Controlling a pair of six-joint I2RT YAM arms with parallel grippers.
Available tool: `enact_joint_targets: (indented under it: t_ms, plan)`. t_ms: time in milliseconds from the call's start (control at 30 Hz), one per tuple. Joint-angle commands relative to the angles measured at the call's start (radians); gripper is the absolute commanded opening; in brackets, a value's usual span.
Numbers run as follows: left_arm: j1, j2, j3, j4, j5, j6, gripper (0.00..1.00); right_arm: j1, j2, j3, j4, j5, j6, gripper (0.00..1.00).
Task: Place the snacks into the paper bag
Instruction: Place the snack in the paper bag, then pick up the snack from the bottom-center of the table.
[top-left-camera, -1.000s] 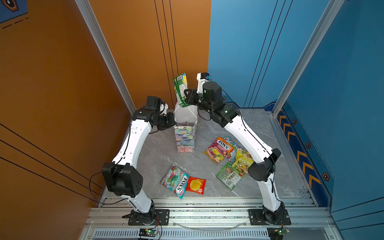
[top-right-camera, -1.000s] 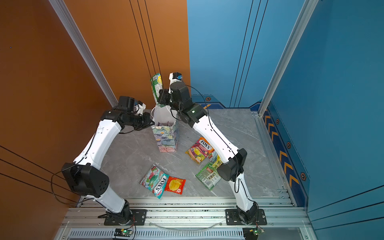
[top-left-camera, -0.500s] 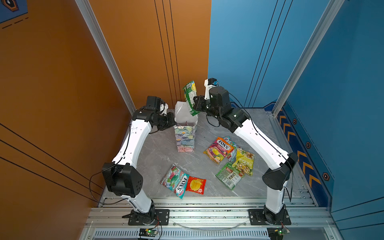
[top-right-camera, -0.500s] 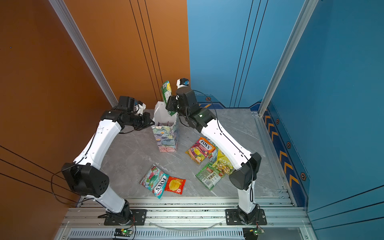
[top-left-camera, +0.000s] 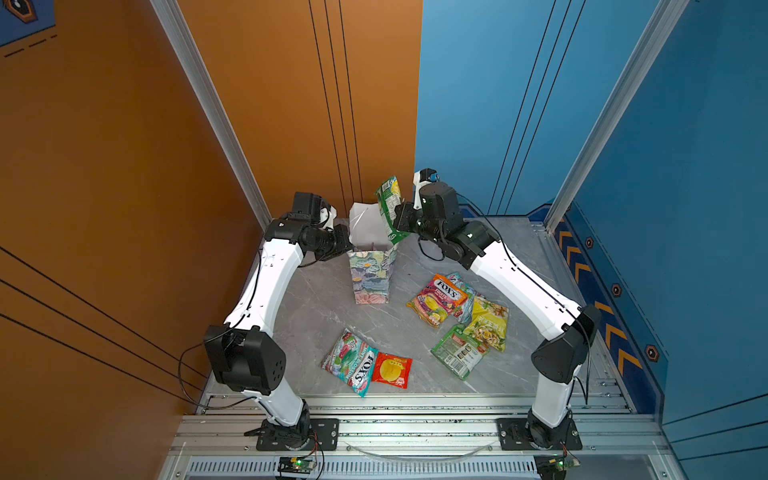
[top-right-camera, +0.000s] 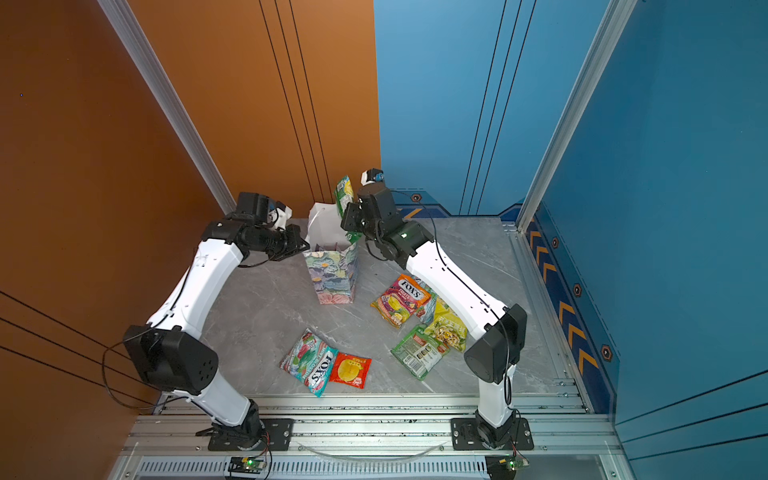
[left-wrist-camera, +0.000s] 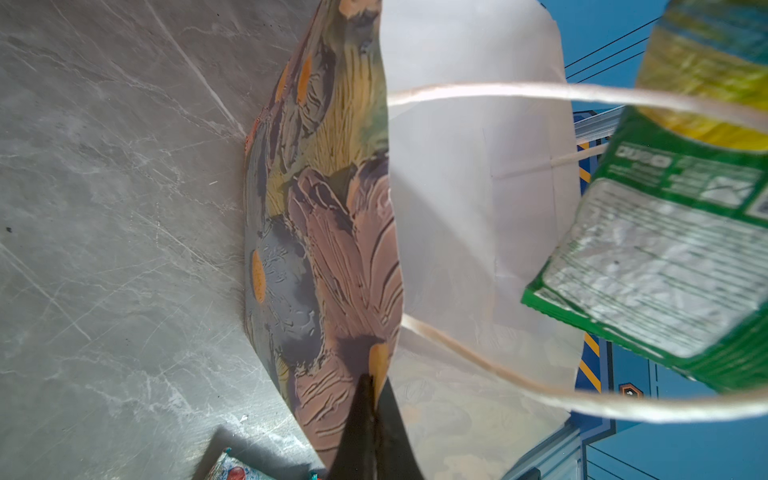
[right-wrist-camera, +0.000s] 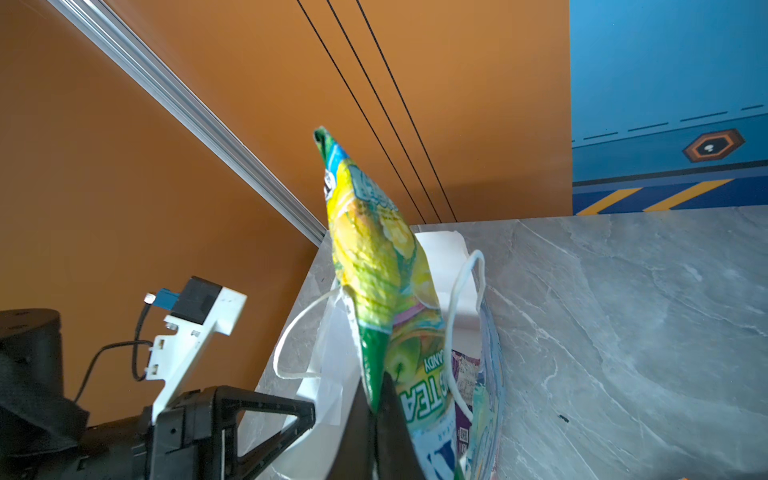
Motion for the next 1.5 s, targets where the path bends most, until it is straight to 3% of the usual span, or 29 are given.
enact_joint_targets:
  t_ms: [0, 500, 667, 900, 1167, 1333, 1467]
  plan:
    - [0.008, -0.023, -0.016, 0.018, 0.030, -0.003, 0.00, -0.007, -0.045, -0.017, 0.030, 0.024, 0.012, 0.00]
    - [0.009, -0.024, -0.020, 0.021, 0.030, -0.003, 0.00, -0.031, -0.036, -0.061, 0.022, 0.004, 0.061, 0.01]
    - [0.009, -0.024, -0.021, 0.021, 0.030, -0.003, 0.00, -0.044, -0.034, -0.060, 0.032, -0.023, 0.074, 0.16]
    - [0.009, -0.024, -0.022, 0.021, 0.030, -0.004, 0.00, -0.044, -0.020, -0.033, 0.040, -0.052, 0.076, 0.14]
    - [0.011, -0.025, -0.022, 0.022, 0.031, -0.003, 0.00, -0.052, -0.041, -0.034, 0.042, -0.083, 0.071, 0.26]
    - [0.011, -0.023, -0.025, 0.025, 0.034, -0.006, 0.00, -0.075, -0.101, -0.119, 0.049, -0.104, 0.068, 0.31]
    - [0.012, -0.022, -0.024, 0.028, 0.035, -0.006, 0.00, -0.088, -0.183, -0.284, 0.081, -0.156, 0.059, 0.34]
